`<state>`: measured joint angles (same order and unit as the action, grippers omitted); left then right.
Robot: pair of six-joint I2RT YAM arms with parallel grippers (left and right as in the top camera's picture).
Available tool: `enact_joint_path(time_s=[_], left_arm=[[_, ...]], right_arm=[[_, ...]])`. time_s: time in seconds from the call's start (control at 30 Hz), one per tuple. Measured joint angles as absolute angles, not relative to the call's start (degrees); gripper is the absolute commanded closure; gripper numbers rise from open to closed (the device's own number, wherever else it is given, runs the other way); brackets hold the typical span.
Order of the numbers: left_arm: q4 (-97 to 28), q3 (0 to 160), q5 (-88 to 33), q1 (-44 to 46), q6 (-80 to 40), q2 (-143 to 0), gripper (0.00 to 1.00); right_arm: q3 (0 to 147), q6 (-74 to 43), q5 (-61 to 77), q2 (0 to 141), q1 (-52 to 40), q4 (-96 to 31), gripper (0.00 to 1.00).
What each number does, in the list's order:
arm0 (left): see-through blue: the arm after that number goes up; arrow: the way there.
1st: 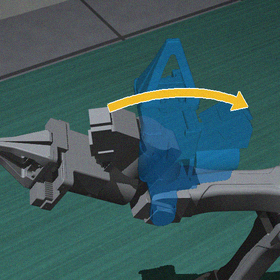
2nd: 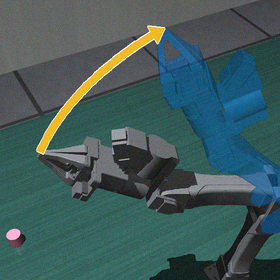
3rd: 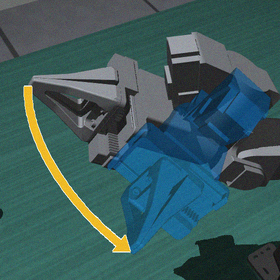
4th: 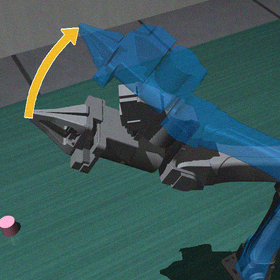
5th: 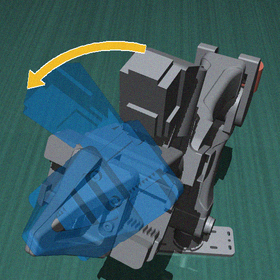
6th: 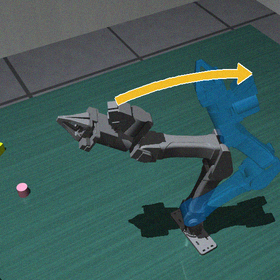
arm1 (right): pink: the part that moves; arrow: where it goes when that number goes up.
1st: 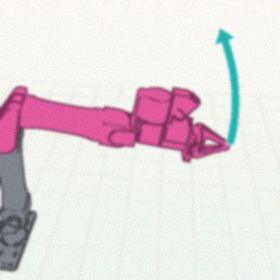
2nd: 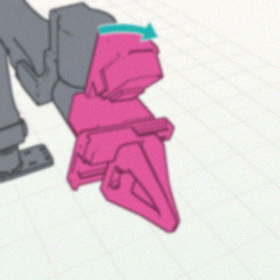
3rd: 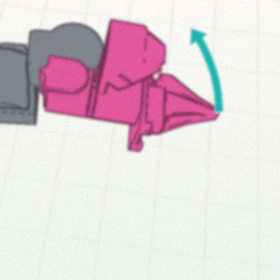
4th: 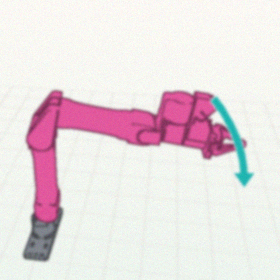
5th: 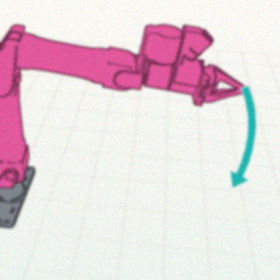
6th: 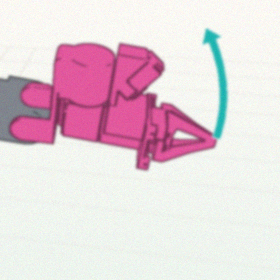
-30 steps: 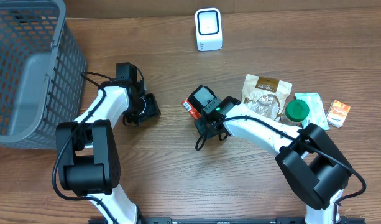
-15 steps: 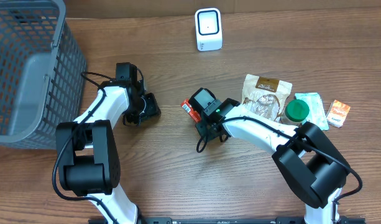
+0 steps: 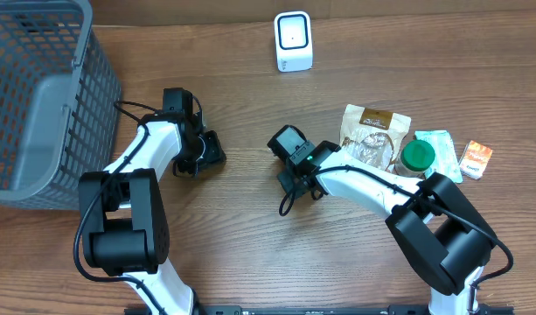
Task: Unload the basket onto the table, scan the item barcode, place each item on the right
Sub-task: 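Lift the red wrapper to the white scanner with the right gripper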
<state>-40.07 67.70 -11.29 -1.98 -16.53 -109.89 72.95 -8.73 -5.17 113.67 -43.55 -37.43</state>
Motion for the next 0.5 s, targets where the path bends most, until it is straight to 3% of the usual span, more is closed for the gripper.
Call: enact_joint_path(time_s=[0.37, 0.5], left_arm=[[-39.9, 67.7, -11.3, -2.0, -16.5, -109.9, 0.57], [-39.6, 67.7, -10.9, -2.0, -16.5, -109.9, 0.57]], right_arm=[[74.1, -8.4, -16.1, 106.7, -43.4, -36.5, 0.96], [74.4, -3.4, -17.4, 105.9, -42.5, -34.4, 0.96]])
